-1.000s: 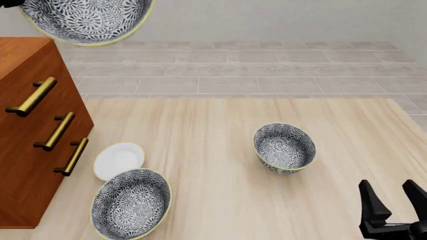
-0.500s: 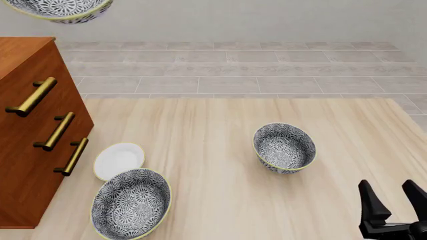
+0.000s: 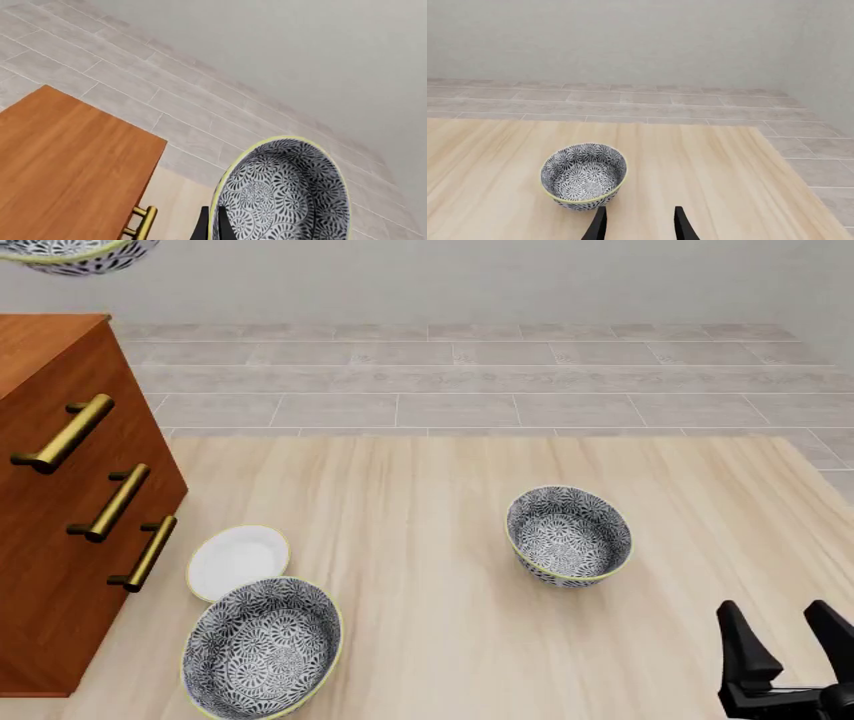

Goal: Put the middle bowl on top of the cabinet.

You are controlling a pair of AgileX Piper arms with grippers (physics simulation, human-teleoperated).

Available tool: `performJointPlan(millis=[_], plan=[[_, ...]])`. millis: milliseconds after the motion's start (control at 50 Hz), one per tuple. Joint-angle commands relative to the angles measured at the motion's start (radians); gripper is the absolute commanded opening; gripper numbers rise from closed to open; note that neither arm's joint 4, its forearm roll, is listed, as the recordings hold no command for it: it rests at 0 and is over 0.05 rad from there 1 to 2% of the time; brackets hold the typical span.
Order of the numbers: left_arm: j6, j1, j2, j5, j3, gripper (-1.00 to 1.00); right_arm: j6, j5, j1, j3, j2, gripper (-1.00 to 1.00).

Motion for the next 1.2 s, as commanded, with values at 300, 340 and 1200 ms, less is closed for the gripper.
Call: performJointPlan(millis=[300, 340, 1200], plan=[[-0.077, 0.127, -0.076, 0.058, 0.025, -1.0, -0.006, -0.002, 0.002, 0.0, -0.011, 1.0], [-0.076, 0.157, -0.084, 0.067, 0.02, -1.0, -0.005, 0.01, 0.003, -0.001, -0.024, 1.0], [-0.148, 0.409, -0.119, 0.063, 0.194, -1.0, 0.023, 0.153, 0.013, -0.012, -0.184, 1.0]])
